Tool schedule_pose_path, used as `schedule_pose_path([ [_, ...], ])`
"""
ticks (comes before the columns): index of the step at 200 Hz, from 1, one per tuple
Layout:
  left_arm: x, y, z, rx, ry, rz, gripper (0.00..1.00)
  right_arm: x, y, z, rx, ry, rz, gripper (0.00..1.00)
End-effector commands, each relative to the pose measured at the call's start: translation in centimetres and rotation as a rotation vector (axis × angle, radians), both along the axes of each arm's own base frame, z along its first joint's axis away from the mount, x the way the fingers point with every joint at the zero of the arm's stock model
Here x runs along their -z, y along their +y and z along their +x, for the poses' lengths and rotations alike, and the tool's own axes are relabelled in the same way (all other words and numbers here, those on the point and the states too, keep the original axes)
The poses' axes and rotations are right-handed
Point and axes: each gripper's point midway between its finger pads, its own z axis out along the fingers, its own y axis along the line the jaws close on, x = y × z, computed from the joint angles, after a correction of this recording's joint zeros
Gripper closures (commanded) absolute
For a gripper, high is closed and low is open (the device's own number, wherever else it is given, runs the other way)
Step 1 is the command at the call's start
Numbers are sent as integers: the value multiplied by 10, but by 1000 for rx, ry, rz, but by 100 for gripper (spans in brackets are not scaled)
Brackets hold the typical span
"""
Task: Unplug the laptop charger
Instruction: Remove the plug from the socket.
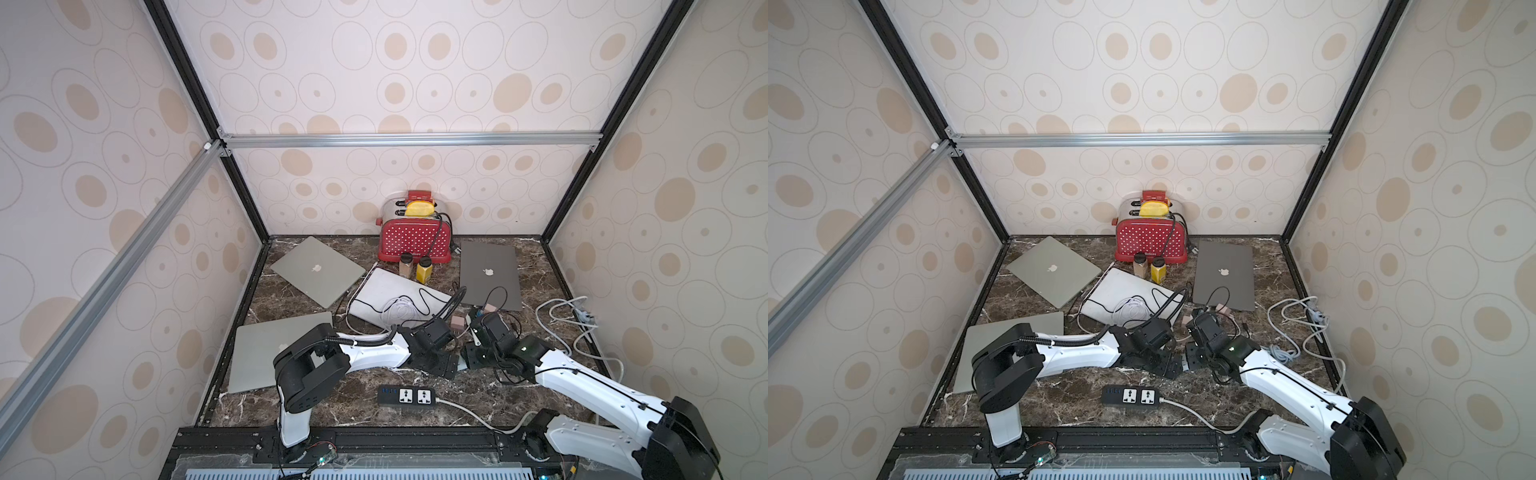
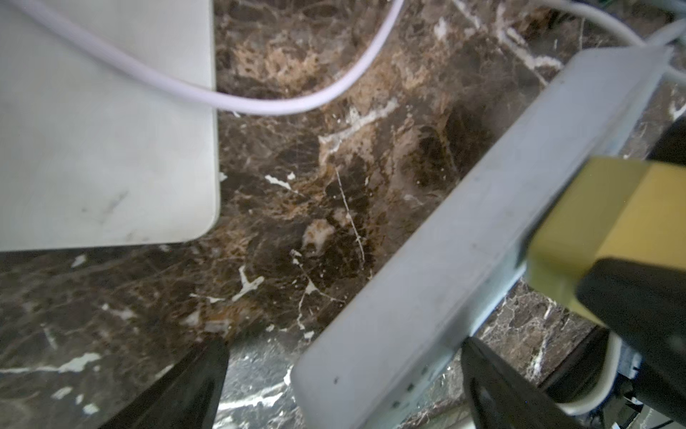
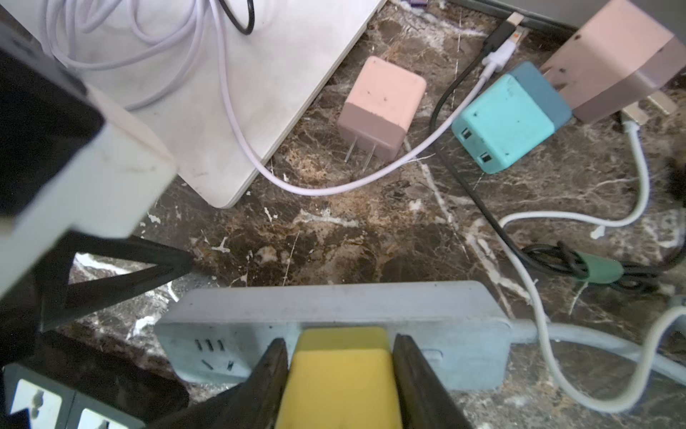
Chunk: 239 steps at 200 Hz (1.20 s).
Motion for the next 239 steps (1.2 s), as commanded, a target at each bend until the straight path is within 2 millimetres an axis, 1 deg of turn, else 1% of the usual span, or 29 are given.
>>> schedule_pose_path([
  [1,86,94,-55,-46,242,393,1,-12,10,-1,-3,13,49,100],
  [28,83,91,-55,-54,239,368,1,1,5,-8,-8,74,-5,100],
  [50,80,76,-55,-75,245,270,4,9,2,-9,-2,93,-32,100],
  [64,82,71,-56,-74,253,248,8,9,2,-8,3,90,-28,100],
  [70,83,71,-56,-72,255,254,9,8,3,-8,4,89,-25,100],
  [88,91,76,-58,-70,266,280,18,6,4,-7,11,82,-16,100],
  [106,95,76,-59,-59,274,295,21,4,3,-6,22,80,-13,100],
  [138,100,79,-63,-66,299,309,40,-7,3,-3,38,53,10,100],
  [154,101,79,-64,-71,306,309,53,-11,3,-3,34,44,13,100],
  [164,101,78,-64,-70,307,311,58,-13,3,-3,32,45,13,100],
  [196,103,77,-63,-71,313,322,60,-17,3,-3,50,34,35,100],
  [239,106,78,-65,-75,325,330,60,-31,-2,2,110,-36,106,100],
])
